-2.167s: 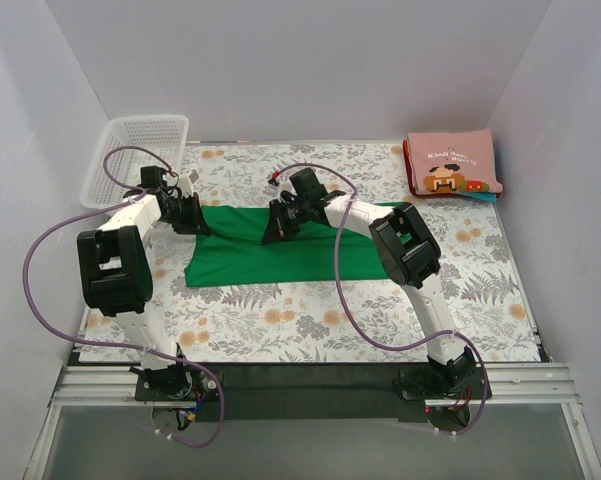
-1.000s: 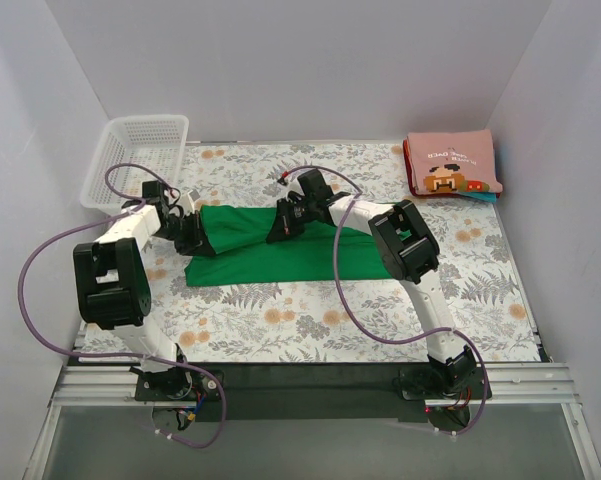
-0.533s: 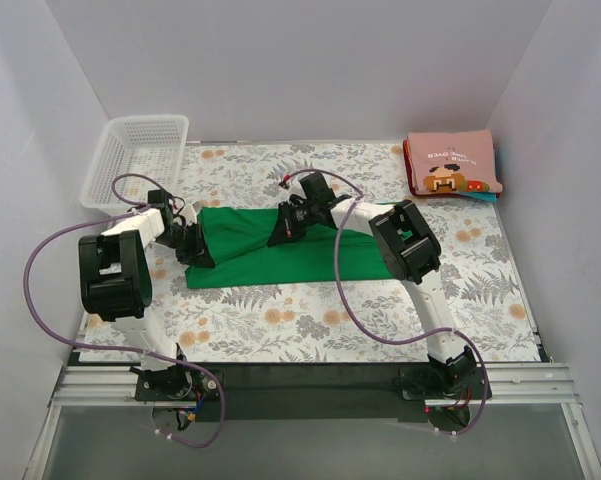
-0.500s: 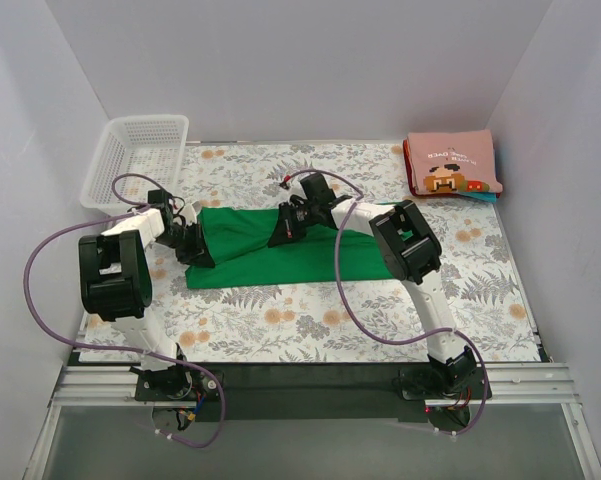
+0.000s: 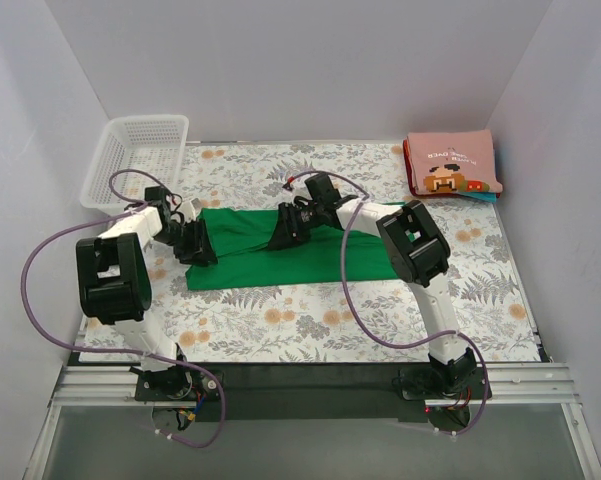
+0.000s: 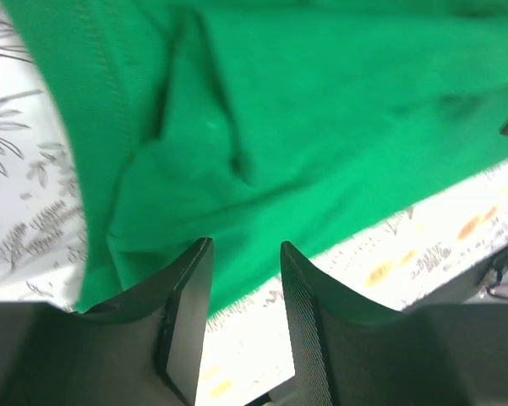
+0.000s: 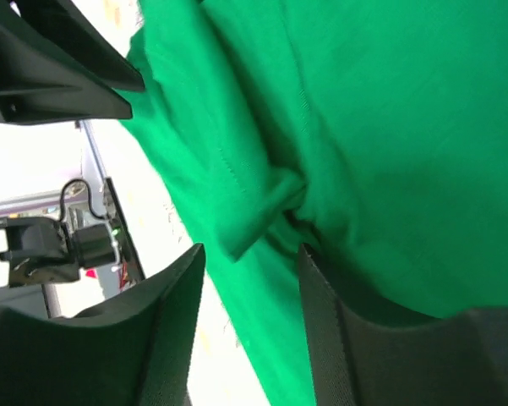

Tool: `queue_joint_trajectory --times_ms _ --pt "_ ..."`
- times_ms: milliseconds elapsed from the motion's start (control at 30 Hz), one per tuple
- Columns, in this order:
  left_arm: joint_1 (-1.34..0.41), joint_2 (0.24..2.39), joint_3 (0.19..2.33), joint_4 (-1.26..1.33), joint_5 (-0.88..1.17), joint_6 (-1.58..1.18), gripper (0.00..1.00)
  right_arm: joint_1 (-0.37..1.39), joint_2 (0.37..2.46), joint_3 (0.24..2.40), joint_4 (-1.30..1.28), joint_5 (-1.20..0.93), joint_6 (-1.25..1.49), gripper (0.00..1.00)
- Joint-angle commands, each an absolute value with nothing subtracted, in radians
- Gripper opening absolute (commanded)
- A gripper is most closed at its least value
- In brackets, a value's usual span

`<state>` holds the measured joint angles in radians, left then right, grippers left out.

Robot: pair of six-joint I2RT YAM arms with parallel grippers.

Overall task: Fold and stack the t-shirts
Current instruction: Fold the tshirt

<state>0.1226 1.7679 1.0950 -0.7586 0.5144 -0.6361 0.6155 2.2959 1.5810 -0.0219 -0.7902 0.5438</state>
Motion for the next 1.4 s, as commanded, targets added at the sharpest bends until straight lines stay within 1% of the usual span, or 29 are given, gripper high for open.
queue_joint_trajectory --times_ms 0,100,233,267,400,533,633,700,767,867,967,1000,1100,1200,1267,1300,1367 --pt "0.135 1.629 1.143 -0.808 0.607 -0.565 0.37 0.611 2.195 1.568 -0.037 -0.831 0.519 0.56" --pt "0.137 1.589 1.169 -0.805 0.649 -0.569 0.35 0.609 2.158 1.577 -0.072 -0.804 0.46 0.52" --pt "0.137 1.592 1.174 -0.752 0.702 -0.6 0.28 0.611 2.135 1.597 -0.115 -0.75 0.404 0.34" --pt "0.137 1.6 1.172 -0.721 0.71 -0.609 0.25 0.614 2.134 1.603 -0.115 -0.749 0.397 0.31" --pt "0.135 1.673 1.17 -0.651 0.715 -0.664 0.2 0.634 2.207 1.702 -0.112 -0.761 0.397 0.25" --pt "0.123 1.719 1.177 -0.597 0.69 -0.709 0.2 0.64 2.31 1.762 -0.112 -0.785 0.416 0.19" --pt "0.106 1.753 1.169 -0.569 0.651 -0.727 0.21 0.638 2.358 1.761 -0.112 -0.77 0.407 0.15" --pt "0.103 1.787 1.158 -0.551 0.621 -0.741 0.2 0.637 2.378 1.759 -0.115 -0.75 0.387 0.14" --pt "0.097 1.831 1.151 -0.543 0.594 -0.761 0.18 0.623 2.39 1.763 -0.112 -0.738 0.374 0.12" --pt "0.091 1.884 1.147 -0.538 0.562 -0.779 0.17 0.597 2.393 1.775 -0.117 -0.741 0.36 0.13" --pt "0.087 1.922 1.169 -0.535 0.51 -0.779 0.16 0.56 2.353 1.772 -0.13 -0.779 0.345 0.17" --pt "0.087 1.93 1.178 -0.535 0.499 -0.779 0.16 0.549 2.335 1.77 -0.143 -0.79 0.328 0.21" --pt "0.083 1.957 1.221 -0.532 0.456 -0.769 0.16 0.488 2.252 1.781 -0.244 -0.807 0.224 0.27" --pt "0.071 1.986 1.282 -0.529 0.425 -0.746 0.16 0.413 2.155 1.763 -0.374 -0.75 0.084 0.29" --pt "0.042 1.999 1.322 -0.529 0.394 -0.727 0.17 0.359 2.094 1.727 -0.478 -0.668 0.003 0.29" --pt "0.032 2.008 1.362 -0.529 0.362 -0.712 0.16 0.341 2.076 1.709 -0.512 -0.628 -0.111 0.28" --pt "0.014 2.035 1.413 -0.531 0.331 -0.698 0.17 0.298 2.033 1.678 -0.593 -0.51 -0.188 0.28"
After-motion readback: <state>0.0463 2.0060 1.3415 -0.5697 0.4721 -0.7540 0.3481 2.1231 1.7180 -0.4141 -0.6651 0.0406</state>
